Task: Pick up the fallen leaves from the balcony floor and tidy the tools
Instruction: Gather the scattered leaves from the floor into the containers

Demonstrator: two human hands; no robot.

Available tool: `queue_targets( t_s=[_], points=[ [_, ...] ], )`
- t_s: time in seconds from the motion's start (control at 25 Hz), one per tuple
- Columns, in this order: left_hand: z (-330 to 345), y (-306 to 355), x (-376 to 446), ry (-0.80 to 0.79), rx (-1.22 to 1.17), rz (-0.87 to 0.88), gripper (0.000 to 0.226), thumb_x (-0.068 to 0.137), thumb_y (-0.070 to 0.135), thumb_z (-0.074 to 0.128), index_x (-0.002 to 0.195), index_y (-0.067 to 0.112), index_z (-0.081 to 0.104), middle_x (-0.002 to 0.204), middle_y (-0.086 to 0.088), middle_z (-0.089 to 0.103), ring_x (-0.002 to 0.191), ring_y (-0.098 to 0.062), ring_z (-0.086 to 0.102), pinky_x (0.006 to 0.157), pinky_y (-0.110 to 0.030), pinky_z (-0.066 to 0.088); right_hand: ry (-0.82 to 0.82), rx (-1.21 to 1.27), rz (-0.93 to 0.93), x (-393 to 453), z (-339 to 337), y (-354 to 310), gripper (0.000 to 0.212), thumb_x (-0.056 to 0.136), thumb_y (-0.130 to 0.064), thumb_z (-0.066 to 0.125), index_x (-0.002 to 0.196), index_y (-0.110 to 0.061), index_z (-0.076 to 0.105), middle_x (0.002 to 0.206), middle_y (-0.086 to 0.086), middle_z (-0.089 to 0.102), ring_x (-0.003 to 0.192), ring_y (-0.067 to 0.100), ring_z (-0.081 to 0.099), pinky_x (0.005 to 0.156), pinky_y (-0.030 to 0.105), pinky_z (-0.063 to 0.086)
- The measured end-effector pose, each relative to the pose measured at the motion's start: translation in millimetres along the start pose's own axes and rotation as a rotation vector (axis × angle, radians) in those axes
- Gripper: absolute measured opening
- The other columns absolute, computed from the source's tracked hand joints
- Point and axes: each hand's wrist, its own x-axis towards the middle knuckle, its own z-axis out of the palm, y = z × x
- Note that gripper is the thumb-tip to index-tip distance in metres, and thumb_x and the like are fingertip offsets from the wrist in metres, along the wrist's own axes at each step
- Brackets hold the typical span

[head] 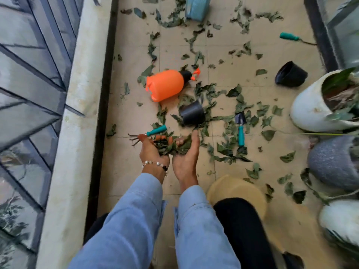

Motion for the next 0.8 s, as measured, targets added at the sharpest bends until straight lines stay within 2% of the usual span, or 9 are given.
queue_targets(
  t_s=[0.08,0.2,0.28,0.36,0.44,0.56,0.64,0.72,0.8],
  points=[
    [30,10,-56,-0.011,0.084,0.02,0.047,0.095,0.051,0.049,0.075,0.009,0.055,0.06,-0.006,0.062,0.052,-0.019,0.062,0.071,-0.042,0.058,0.047,-0.006,0.038,-28,35,-43,0.04,0.096,-0.042,0.05,0.066,-0.016,0.045,0.06,-0.001,0.046,0.059,0.014,0.046,0.068,0.03,0.043],
    [76,23,-141,-0.042,0.22,-0.007,0.05,0.088,0.059,0.055,0.082,0.008,0.058,0.081,-0.013,0.069,0.072,-0.028,0.068,0.082,-0.051,0.056,0.135,-0.159,0.039,-75,83,-117,0.025,0.094,-0.026,0.056,0.075,-0.01,0.058,0.074,0.01,0.06,0.072,0.024,0.06,0.068,0.035,0.051],
    [110,27,-199,-0.049,0.309,-0.021,0.052,0.079,0.062,0.06,0.085,0.011,0.06,0.095,-0.016,0.071,0.084,-0.031,0.07,0.084,-0.052,0.056,0.112,-0.241,0.002,-109,115,-172,0.015,0.092,-0.015,0.058,0.08,-0.008,0.062,0.084,0.017,0.063,0.081,0.028,0.062,0.073,0.04,0.052],
    [148,29,-258,-0.076,0.41,-0.036,0.049,0.075,0.064,0.06,0.077,0.015,0.062,0.094,-0.015,0.071,0.085,-0.03,0.07,0.084,-0.047,0.056,0.108,-0.321,-0.033,-135,144,-228,0.01,0.09,-0.008,0.059,0.08,-0.007,0.061,0.085,0.015,0.066,0.082,0.028,0.063,0.072,0.039,0.053],
    [184,28,-297,-0.112,0.474,-0.046,0.047,0.072,0.065,0.057,0.074,0.018,0.064,0.095,-0.014,0.072,0.085,-0.029,0.07,0.084,-0.044,0.056,0.124,-0.348,-0.064,-151,168,-277,0.008,0.089,-0.005,0.057,0.088,-0.002,0.064,0.088,0.014,0.07,0.084,0.029,0.065,0.072,0.037,0.056],
    [242,27,-350,-0.227,0.509,-0.087,0.044,0.087,0.056,0.052,0.07,0.017,0.063,0.084,-0.009,0.072,0.081,-0.027,0.066,0.084,-0.038,0.053,0.161,-0.334,-0.098,-152,201,-342,0.016,0.09,-0.006,0.056,0.098,0.0,0.068,0.091,0.011,0.072,0.085,0.025,0.068,0.071,0.033,0.056],
    [280,24,-374,-0.321,0.516,-0.109,0.042,0.097,0.045,0.046,0.07,0.016,0.057,0.076,-0.007,0.071,0.078,-0.025,0.063,0.087,-0.037,0.052,0.179,-0.307,-0.114,-141,217,-377,0.019,0.089,-0.01,0.057,0.101,-0.001,0.069,0.099,0.015,0.072,0.091,0.029,0.068,0.072,0.034,0.055],
    [320,16,-378,-0.394,0.535,-0.118,0.046,0.101,0.04,0.041,0.067,0.015,0.06,0.078,-0.006,0.073,0.08,-0.024,0.064,0.091,-0.037,0.051,0.204,-0.278,-0.131,-121,232,-407,0.022,0.088,-0.013,0.059,0.104,0.001,0.067,0.101,0.016,0.071,0.092,0.03,0.068,0.073,0.035,0.056],
    [360,5,-370,-0.434,0.539,-0.115,0.054,0.102,0.038,0.039,0.062,0.016,0.068,0.081,-0.006,0.073,0.081,-0.022,0.064,0.085,-0.035,0.052,0.204,-0.276,-0.142,-93,248,-434,0.023,0.088,-0.015,0.059,0.104,-0.001,0.068,0.098,0.013,0.073,0.091,0.027,0.069,0.07,0.032,0.057]
  ],
)
